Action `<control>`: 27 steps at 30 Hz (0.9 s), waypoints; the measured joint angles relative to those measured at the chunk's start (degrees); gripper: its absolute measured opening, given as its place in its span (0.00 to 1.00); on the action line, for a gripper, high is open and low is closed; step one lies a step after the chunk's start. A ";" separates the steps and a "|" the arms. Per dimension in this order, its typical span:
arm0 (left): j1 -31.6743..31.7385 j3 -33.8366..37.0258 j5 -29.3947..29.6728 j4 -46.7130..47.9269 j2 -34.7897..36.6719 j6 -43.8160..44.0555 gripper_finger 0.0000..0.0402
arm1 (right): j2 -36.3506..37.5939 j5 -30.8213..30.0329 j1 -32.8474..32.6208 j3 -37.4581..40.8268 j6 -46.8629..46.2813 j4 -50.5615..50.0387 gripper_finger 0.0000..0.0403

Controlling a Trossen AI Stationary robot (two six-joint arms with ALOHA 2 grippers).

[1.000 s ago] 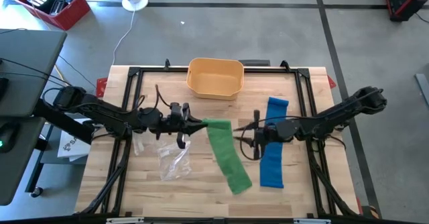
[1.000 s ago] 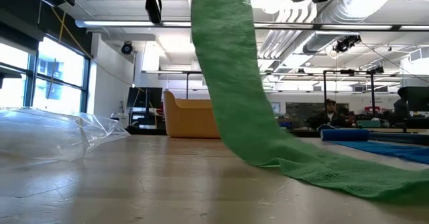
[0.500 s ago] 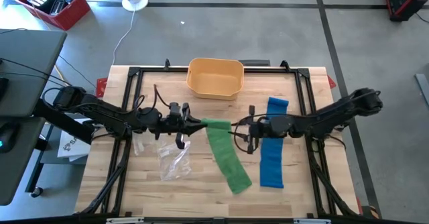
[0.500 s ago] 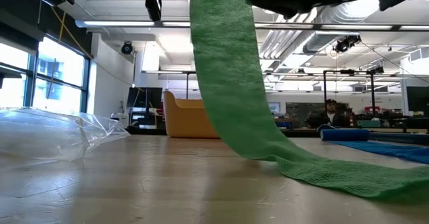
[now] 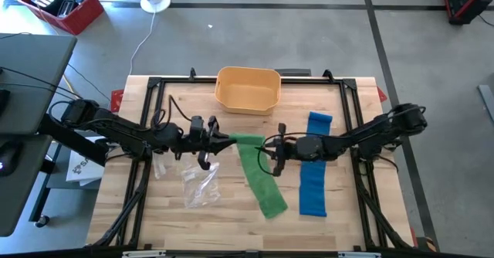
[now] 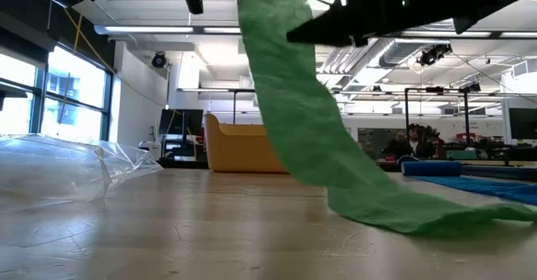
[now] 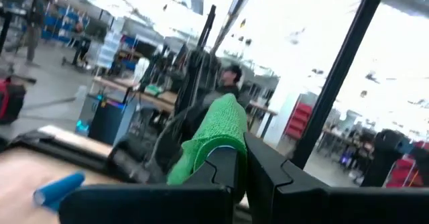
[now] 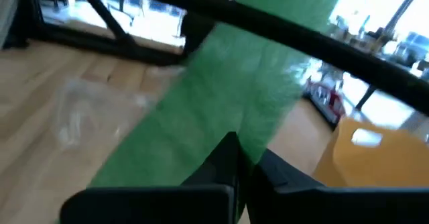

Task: Roll bandage
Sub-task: Roll the green bandage

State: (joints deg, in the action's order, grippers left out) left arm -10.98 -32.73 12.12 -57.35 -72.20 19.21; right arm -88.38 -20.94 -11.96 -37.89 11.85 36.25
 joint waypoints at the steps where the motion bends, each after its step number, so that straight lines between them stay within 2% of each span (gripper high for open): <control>1: 0.00 0.02 0.04 -0.57 0.00 -0.16 0.02 | -0.85 -0.02 -0.33 0.00 -0.70 -0.21 0.00; 7: 0.09 0.02 1.46 -1.85 -0.04 1.32 0.02 | -4.67 0.07 -3.12 0.00 -1.37 0.51 0.00; 16: 0.20 0.04 4.57 -3.56 -0.04 0.70 0.02 | -4.89 -0.01 -4.57 0.00 -0.84 -2.47 0.00; 21: 0.22 0.04 7.42 -2.52 0.00 -8.92 0.02 | -2.60 0.41 -4.60 0.00 1.05 -1.65 0.00; 27: 0.03 0.02 10.66 1.52 0.02 -26.01 0.02 | -1.13 2.50 -4.53 0.00 1.15 -0.96 0.00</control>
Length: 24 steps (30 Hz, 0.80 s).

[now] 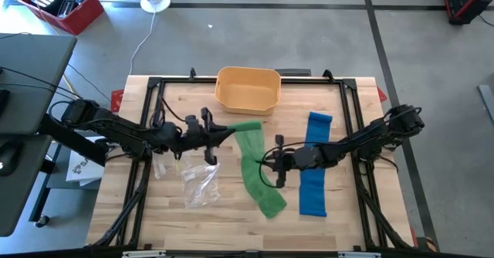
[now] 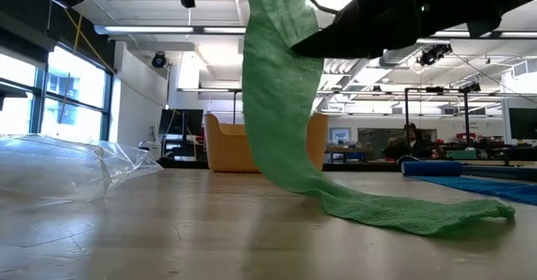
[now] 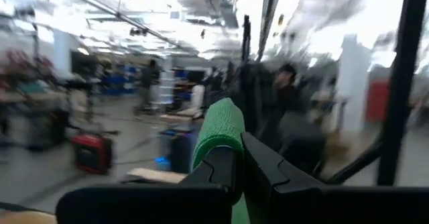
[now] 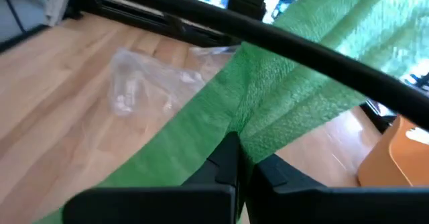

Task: Roll bandage
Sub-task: Roll the green bandage

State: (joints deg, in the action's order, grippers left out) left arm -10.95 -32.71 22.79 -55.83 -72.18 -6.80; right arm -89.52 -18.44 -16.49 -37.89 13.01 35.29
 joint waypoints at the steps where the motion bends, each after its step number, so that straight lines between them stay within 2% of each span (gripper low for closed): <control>1: -0.22 0.00 0.15 1.29 0.00 -3.13 0.02 | 0.00 0.00 0.00 0.00 -0.01 0.22 0.00; 5: -1.80 -0.02 0.43 6.45 -0.01 -14.69 0.02 | 0.00 0.20 0.02 0.02 -0.93 0.91 0.00; 8: -3.40 -0.02 0.71 6.31 -0.02 -22.96 0.02 | 0.00 1.31 0.37 0.02 -1.36 0.73 0.00; 14: -6.30 -0.04 3.50 0.79 0.00 -36.52 0.02 | -0.02 11.56 2.64 0.02 -6.77 0.54 0.00; 19: -7.22 -0.04 6.51 -4.72 -0.07 -42.23 0.02 | -0.07 13.13 3.04 0.02 -7.09 -1.70 0.00; 24: -7.19 0.00 6.02 -11.67 -0.09 -39.62 0.02 | -0.07 9.98 3.18 0.20 -6.35 -5.29 0.00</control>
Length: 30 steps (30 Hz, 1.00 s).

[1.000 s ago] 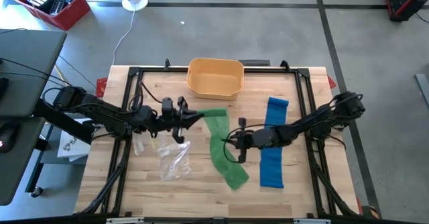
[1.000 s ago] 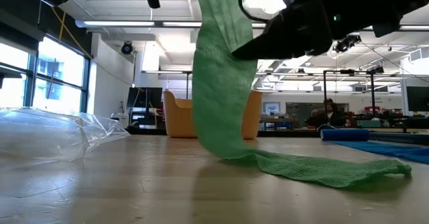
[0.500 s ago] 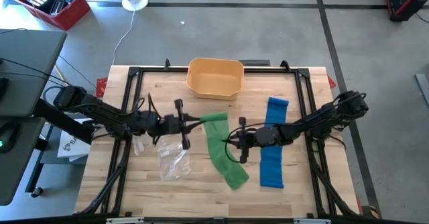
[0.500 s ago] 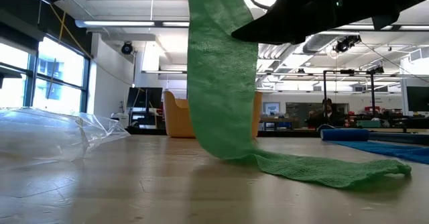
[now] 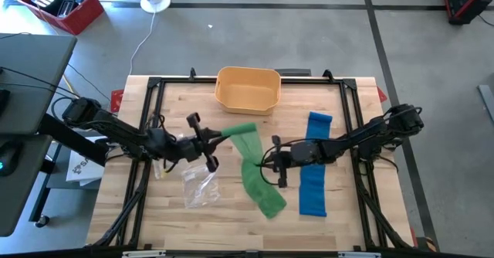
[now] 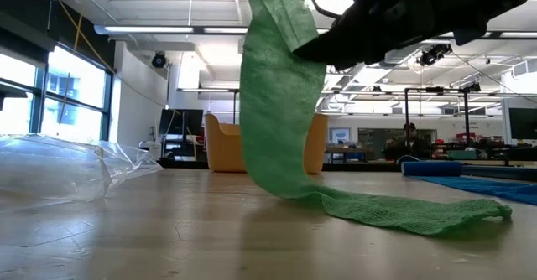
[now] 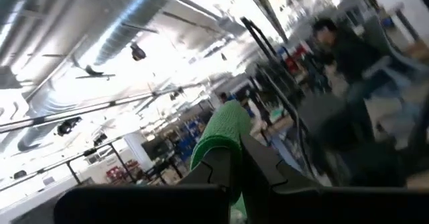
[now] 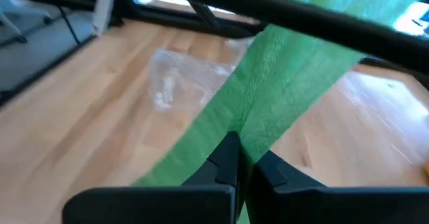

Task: Roll bandage
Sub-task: Roll the green bandage

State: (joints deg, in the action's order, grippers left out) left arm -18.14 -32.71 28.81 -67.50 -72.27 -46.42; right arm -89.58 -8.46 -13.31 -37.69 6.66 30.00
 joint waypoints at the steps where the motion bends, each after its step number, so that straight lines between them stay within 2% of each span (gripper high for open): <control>1: -0.01 0.00 0.03 -1.53 0.00 1.05 0.02 | 0.00 -0.38 0.21 0.00 -0.02 -0.88 0.00; 6: -0.39 0.02 -0.07 -9.43 0.00 5.65 0.02 | 0.04 -0.49 1.22 0.00 -0.36 -1.84 0.00; 9: -0.36 0.11 0.28 -15.02 0.00 11.92 0.02 | 0.09 -0.06 1.48 -0.05 0.29 -1.88 0.00; 11: -0.30 0.11 0.36 -16.80 0.00 16.26 0.02 | 0.11 -0.08 1.72 -0.07 0.93 -2.21 0.00; 13: -0.25 0.11 0.36 -16.76 0.00 15.91 0.02 | 0.07 -0.07 1.86 -0.01 1.18 -2.32 0.00; 18: -0.25 0.09 4.25 -11.49 0.14 6.51 0.02 | -0.07 0.53 1.64 0.15 1.18 -2.06 0.00; 22: -0.25 -0.04 4.70 -2.29 0.24 -6.01 0.02 | -0.11 5.93 1.02 0.22 0.87 -0.18 0.00; 24: -0.25 -0.07 4.58 3.05 0.24 -10.16 0.02 | -0.11 6.59 0.65 0.24 1.10 1.17 0.00; 28: -0.25 -0.09 4.06 10.43 0.24 -9.43 0.02 | -0.11 6.58 0.43 0.26 1.09 4.29 0.00; 30: -0.46 -0.13 1.81 12.28 0.28 -7.51 0.02 | -0.11 6.57 0.45 0.26 1.15 5.71 0.00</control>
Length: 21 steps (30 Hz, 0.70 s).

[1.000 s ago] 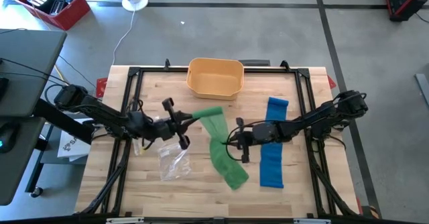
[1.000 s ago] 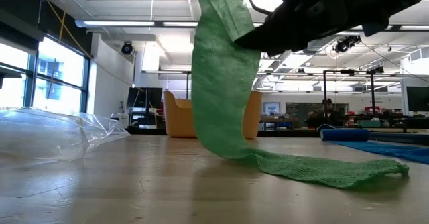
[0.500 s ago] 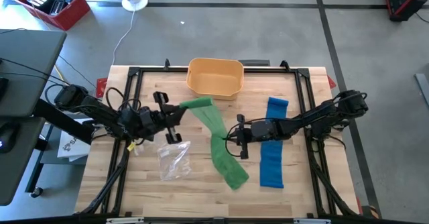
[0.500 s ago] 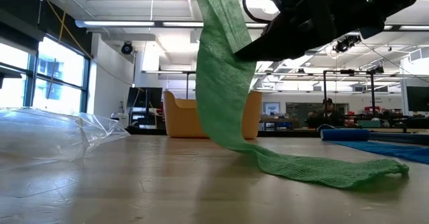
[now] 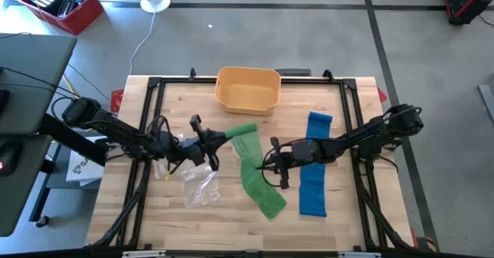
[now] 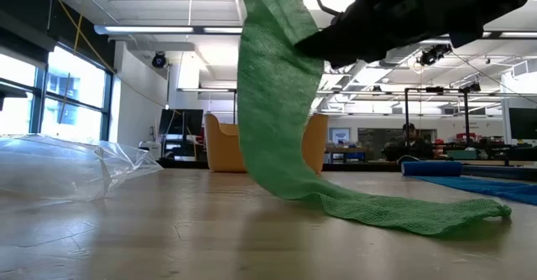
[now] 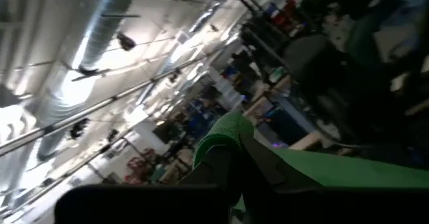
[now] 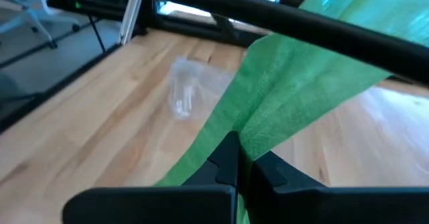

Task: Roll bandage
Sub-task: Roll the green bandage

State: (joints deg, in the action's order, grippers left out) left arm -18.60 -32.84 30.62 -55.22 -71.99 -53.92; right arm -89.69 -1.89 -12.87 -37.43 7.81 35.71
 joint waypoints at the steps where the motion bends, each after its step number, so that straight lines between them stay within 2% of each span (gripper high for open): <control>1: -0.19 0.00 -1.52 0.70 0.00 0.71 0.02 | 0.00 0.00 -0.02 0.00 -0.11 0.63 0.00; 4: -0.76 0.00 -4.56 1.41 0.00 0.97 0.02 | 0.00 -1.31 0.12 0.00 -2.01 2.55 0.00; 10: -2.10 0.00 -4.67 2.21 0.00 -0.66 0.02 | 0.04 -2.18 0.57 0.00 -5.51 5.48 0.03; 15: -2.71 0.00 -4.93 3.33 0.00 -0.71 0.02 | 2.26 -2.24 0.91 0.00 -6.62 4.44 0.18; 21: -2.97 0.00 -6.55 5.03 -0.02 -0.54 0.02 | 10.29 -3.86 1.94 -0.02 -6.48 -3.33 0.37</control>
State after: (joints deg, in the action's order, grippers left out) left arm -21.56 -32.84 24.07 -50.19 -72.01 -54.47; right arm -79.40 -5.75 -10.93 -37.45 1.33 32.38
